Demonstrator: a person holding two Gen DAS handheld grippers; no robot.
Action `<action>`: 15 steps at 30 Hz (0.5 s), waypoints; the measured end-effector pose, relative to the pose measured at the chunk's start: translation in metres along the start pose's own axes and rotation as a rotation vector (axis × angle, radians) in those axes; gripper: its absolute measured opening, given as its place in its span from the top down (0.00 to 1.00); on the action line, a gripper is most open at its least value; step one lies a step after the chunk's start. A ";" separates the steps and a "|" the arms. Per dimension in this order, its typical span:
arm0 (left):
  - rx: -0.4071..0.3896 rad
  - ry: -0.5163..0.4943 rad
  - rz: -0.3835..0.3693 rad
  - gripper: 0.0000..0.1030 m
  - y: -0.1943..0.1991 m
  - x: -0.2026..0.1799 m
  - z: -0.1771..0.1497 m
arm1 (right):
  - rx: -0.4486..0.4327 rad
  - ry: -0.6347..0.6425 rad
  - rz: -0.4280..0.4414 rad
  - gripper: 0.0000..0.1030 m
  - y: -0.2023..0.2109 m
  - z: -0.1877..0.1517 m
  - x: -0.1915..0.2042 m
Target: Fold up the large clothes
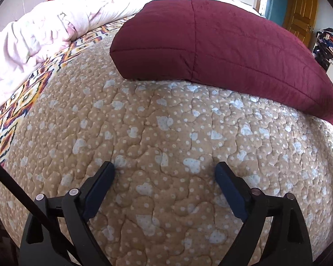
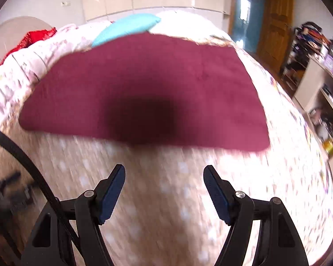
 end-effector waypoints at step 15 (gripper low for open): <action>-0.121 0.032 0.070 0.09 0.048 -0.004 -0.016 | -0.028 -0.077 0.001 0.24 0.029 -0.061 0.002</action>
Point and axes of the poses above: each gripper's, at about its wrist camera, not at the fingertips, and y roughly against the way its jaws point, x to its left, z to its top, the point moved 4 cm from there along -y, roughly the way its jaws point, and after that the axes turned 7 degrees about x, right-handed, at the moved point
